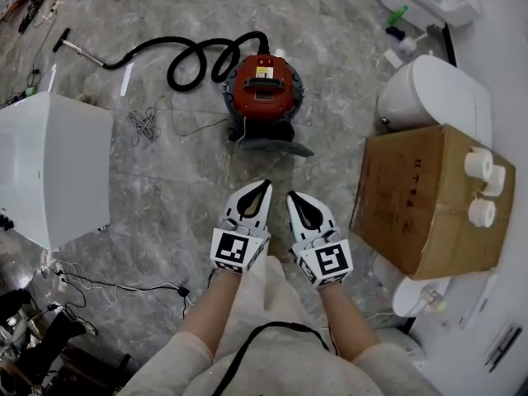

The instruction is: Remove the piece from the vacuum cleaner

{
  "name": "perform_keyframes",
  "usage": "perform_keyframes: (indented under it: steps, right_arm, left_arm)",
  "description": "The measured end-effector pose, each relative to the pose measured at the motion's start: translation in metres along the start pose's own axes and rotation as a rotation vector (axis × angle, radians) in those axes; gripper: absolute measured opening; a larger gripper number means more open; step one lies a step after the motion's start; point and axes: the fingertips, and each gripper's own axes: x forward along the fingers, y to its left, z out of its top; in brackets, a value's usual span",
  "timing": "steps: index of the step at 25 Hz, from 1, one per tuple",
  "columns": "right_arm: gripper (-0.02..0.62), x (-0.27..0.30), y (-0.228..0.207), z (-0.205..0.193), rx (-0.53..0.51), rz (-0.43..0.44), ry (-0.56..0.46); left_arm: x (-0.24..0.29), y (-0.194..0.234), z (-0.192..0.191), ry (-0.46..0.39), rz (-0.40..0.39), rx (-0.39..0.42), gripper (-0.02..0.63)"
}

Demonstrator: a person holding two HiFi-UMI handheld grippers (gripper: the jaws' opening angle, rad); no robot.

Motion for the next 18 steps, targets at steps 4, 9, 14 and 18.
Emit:
perform_keyframes:
  steps: [4,9,14,18]
  right_arm:
    - [0.012,0.018,-0.012,-0.003,0.003,0.003,0.031]
    - [0.012,0.045,-0.031,-0.01,-0.008,-0.002,0.062]
    - [0.012,0.073,-0.049,-0.02,-0.042,0.024,0.097]
    - [0.012,0.089,-0.071,-0.043,-0.06,0.038,0.118]
  left_arm:
    - [0.019,0.011,-0.008,0.039,-0.028,-0.014,0.021]
    - [0.045,0.021,-0.023,0.075,-0.105,-0.055,0.021]
    - [0.071,0.034,-0.049,0.126,-0.108,-0.066,0.021]
    - [0.092,0.033,-0.081,0.17,-0.151,-0.072,0.021]
